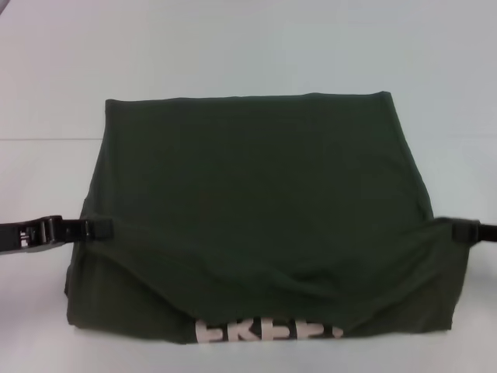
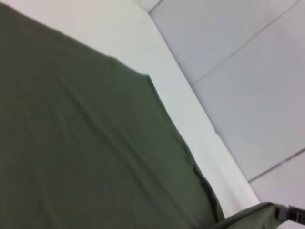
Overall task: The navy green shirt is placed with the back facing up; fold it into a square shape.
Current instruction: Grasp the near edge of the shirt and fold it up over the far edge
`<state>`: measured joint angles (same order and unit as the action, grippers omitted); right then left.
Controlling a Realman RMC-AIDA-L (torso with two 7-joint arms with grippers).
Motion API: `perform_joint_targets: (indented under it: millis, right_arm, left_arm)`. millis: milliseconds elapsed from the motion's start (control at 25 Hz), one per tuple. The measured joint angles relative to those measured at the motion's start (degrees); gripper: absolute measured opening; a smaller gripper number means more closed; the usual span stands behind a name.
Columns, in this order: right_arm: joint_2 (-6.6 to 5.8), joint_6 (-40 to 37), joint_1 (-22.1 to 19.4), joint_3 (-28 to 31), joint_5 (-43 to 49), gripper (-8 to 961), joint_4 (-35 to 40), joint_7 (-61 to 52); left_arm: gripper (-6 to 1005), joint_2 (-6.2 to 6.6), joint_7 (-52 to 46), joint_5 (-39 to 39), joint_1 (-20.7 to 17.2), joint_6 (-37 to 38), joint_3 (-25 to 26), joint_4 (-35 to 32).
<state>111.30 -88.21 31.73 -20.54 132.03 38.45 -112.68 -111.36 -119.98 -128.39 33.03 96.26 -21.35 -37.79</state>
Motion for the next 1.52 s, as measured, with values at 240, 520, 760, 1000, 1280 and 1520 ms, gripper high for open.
perform_joint_targets:
  millis: [240, 520, 760, 1000, 1280, 1520]
  right_arm:
    - [1.17, 4.69, -0.4, 2.07, -4.0, 35, -2.07, 0.0]
    - [2.64, 8.21, -0.8, 3.03, -7.03, 40, -2.18, 0.04]
    - [4.27, 11.54, -0.53, 2.92, -9.88, 44, -2.26, 0.74]
    - [5.49, 15.25, -0.27, 2.8, -12.86, 48, -2.58, 1.7]
    - [6.75, 18.88, 0.77, 2.32, -14.67, 53, -2.82, 2.55]
    - [7.54, 22.17, 2.13, 2.12, -15.02, 57, -2.9, 2.86]
  left_arm:
    - [62, -0.34, 1.9, 5.5, -1.8, -3.15, 0.0, 1.71]
    - [63, -1.32, 2.89, 11.37, -4.5, -8.02, 0.09, 2.3]
    - [64, -2.33, 5.25, 13.36, -4.39, -11.03, 0.08, 3.91]
    - [65, -3.71, 7.68, 17.16, -4.23, -14.73, 0.09, 4.12]
    - [66, -5.69, 10.33, 19.28, -2.81, -20.23, 0.05, 4.29]
    - [66, -7.27, 13.79, 21.73, -1.7, -23.41, 0.0, 4.36]
